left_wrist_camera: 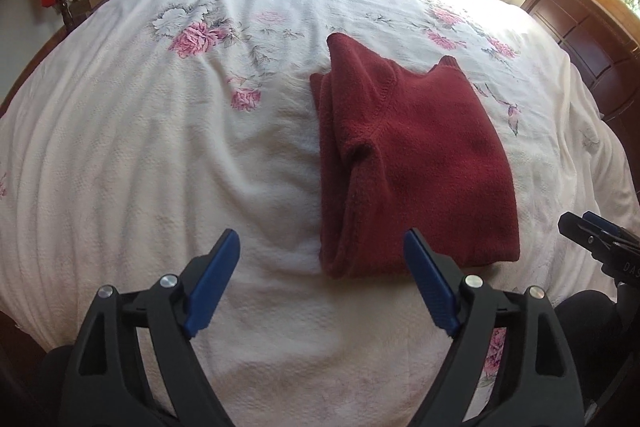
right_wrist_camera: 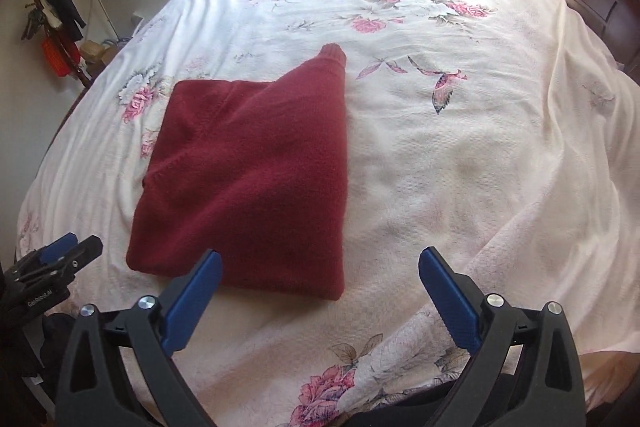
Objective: Fold small clothes
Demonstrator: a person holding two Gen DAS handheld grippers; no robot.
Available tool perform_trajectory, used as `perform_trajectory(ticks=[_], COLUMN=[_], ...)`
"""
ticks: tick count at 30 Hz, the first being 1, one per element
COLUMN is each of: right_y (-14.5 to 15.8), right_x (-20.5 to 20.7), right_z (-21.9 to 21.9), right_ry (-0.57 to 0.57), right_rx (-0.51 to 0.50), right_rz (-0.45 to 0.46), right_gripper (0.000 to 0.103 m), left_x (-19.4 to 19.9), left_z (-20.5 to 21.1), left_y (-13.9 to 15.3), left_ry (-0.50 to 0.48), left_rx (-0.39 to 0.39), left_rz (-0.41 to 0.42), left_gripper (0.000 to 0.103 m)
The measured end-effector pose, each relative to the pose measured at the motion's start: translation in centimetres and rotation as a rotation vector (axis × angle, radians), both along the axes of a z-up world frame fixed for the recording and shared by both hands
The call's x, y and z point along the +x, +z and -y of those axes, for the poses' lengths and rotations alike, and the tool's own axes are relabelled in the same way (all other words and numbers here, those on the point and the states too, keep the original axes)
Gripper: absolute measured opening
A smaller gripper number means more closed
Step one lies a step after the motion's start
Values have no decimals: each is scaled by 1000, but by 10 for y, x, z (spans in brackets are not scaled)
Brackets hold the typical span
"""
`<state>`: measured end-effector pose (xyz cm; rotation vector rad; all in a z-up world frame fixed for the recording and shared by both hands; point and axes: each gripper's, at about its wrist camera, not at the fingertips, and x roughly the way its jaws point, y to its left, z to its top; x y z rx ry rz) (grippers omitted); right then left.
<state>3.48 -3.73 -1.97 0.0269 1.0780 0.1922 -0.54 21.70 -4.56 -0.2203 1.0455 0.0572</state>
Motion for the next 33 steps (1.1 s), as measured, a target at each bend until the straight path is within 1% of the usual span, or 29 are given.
perform_trajectory(ticks=[3, 5, 9, 11, 14, 16, 20, 22, 33], right_y=[8, 12, 18, 21, 24, 25, 26, 27, 32], right_x=[-8, -14, -23, -27, -32, -33, -34, -34, -37], right_z=[-4, -6, -6, -7, -9, -11, -8, -7, -8], right_ry=[1, -4, -12, -34, -64, -72, -66, -67, -54], right_rx=[-17, -30, -24, -62, -148, -178, -132, -128, -86], right_rz=[15, 22, 23, 32, 50, 62, 59, 61, 71], right_gripper=[99, 99, 99, 99, 99, 99, 99, 99, 99], left_x=[-8, -12, -20, -25, -30, -33, -38, -40, -44], left_z=[4, 7, 12, 14, 14, 15, 18, 20, 25], left_y=[7, 12, 23, 28, 37, 41, 45, 45, 43], left_ry=[0, -3, -4, -6, -6, -6, -5, -5, 5], left_rx=[22, 33, 64, 70, 71, 78, 121, 135, 161], left_rz=[8, 17, 37, 48, 66, 72, 87, 90, 87], left_gripper=[87, 87, 87, 89, 89, 89, 89, 89, 89])
